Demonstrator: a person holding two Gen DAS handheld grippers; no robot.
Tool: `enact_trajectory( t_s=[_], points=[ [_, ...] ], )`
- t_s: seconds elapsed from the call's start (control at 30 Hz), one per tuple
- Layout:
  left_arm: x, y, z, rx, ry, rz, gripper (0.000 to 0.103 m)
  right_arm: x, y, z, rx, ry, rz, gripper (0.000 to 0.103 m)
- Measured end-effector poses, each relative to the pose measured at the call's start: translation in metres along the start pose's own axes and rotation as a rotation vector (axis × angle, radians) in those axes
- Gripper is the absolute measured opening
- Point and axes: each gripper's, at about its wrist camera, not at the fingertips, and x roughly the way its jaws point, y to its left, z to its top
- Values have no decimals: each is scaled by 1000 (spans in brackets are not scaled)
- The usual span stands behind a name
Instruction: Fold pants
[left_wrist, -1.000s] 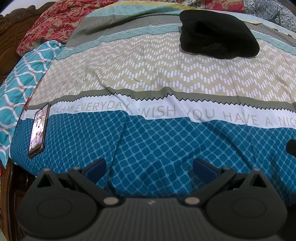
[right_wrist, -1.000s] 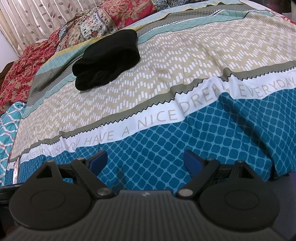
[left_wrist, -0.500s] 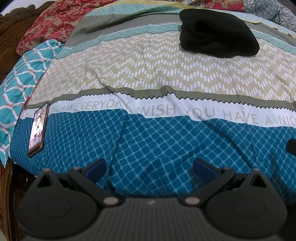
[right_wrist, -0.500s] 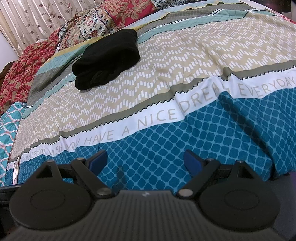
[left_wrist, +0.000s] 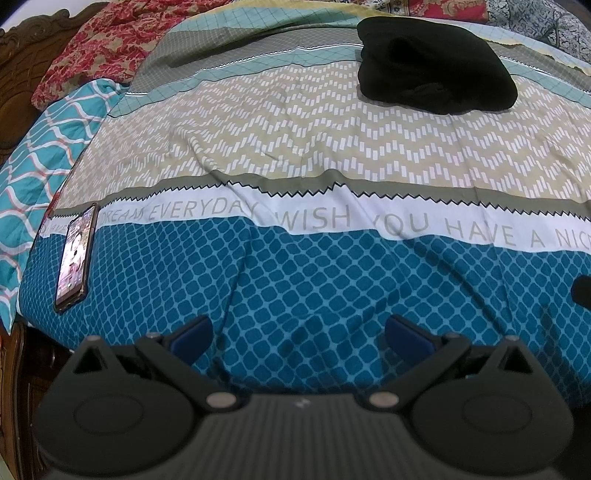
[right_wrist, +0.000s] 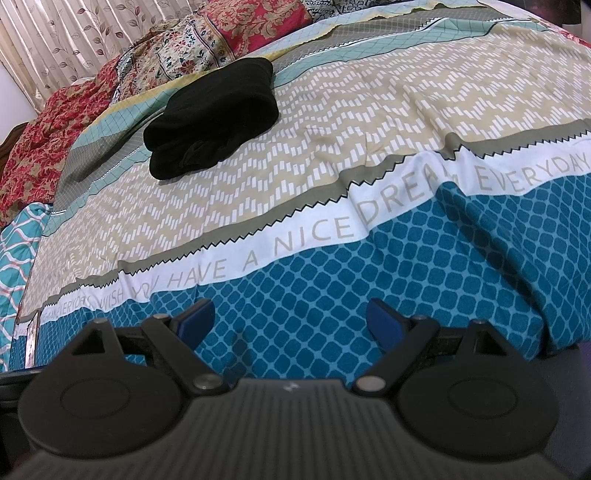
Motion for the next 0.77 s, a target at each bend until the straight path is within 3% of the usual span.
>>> enact_trajectory(
  t_s=[0.77],
  points=[
    [-2, 0, 0, 16, -19, -29, 103, 1, 1, -2, 0, -3, 3, 91]
  ],
)
